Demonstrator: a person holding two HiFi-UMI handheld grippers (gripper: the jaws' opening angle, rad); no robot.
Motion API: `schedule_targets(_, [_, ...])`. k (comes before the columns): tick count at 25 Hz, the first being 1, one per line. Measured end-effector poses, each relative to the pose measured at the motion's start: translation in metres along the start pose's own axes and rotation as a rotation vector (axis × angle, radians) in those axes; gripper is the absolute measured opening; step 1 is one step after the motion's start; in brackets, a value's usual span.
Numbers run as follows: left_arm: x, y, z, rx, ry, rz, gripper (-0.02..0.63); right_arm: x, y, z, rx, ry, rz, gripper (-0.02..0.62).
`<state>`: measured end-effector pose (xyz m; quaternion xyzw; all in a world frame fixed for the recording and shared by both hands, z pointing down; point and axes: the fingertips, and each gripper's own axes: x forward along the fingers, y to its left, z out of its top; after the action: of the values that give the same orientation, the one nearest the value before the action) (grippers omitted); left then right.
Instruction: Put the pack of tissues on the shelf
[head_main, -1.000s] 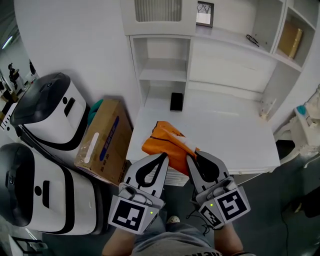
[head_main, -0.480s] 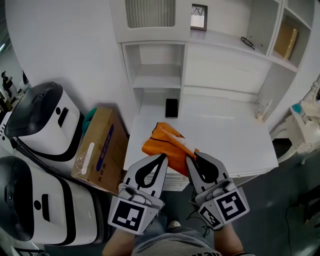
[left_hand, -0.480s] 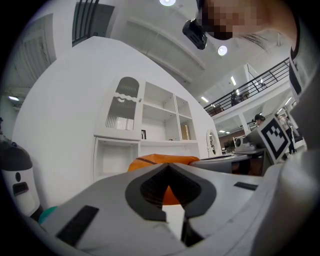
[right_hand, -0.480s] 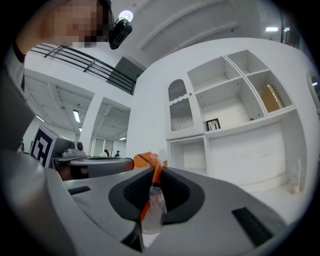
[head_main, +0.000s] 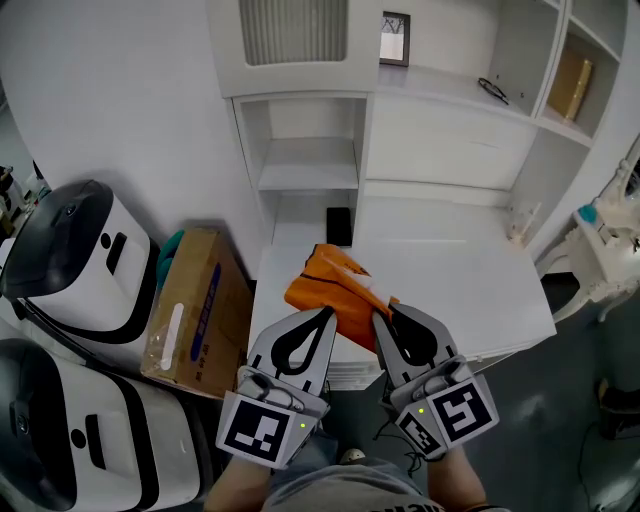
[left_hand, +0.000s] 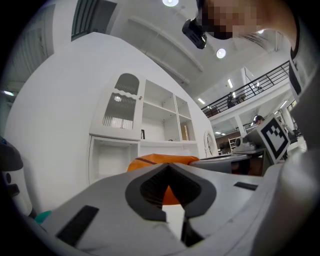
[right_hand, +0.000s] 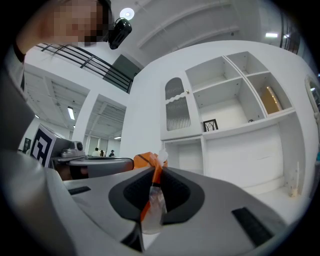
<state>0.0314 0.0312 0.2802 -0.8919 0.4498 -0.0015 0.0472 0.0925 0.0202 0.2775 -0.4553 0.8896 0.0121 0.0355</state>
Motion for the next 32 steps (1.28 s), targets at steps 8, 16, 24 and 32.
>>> schedule_targets(8, [0.019,0.020,-0.002,-0.010,0.004,-0.034,0.040,0.024,-0.009,-0.002,0.000,0.012,-0.030,0.041])
schedule_targets(16, [0.033,0.041,-0.007,-0.019,0.002,-0.058,0.040,0.046,-0.016,-0.006,-0.003,0.021,-0.057,0.041])
schedule_targets(24, [0.045,0.067,-0.012,-0.025,0.007,-0.069,0.040,0.073,-0.020,-0.011,0.002,0.028,-0.075,0.041])
schedule_targets(32, [0.054,0.091,-0.018,-0.032,0.006,-0.092,0.040,0.097,-0.021,-0.015,0.004,0.032,-0.102,0.041])
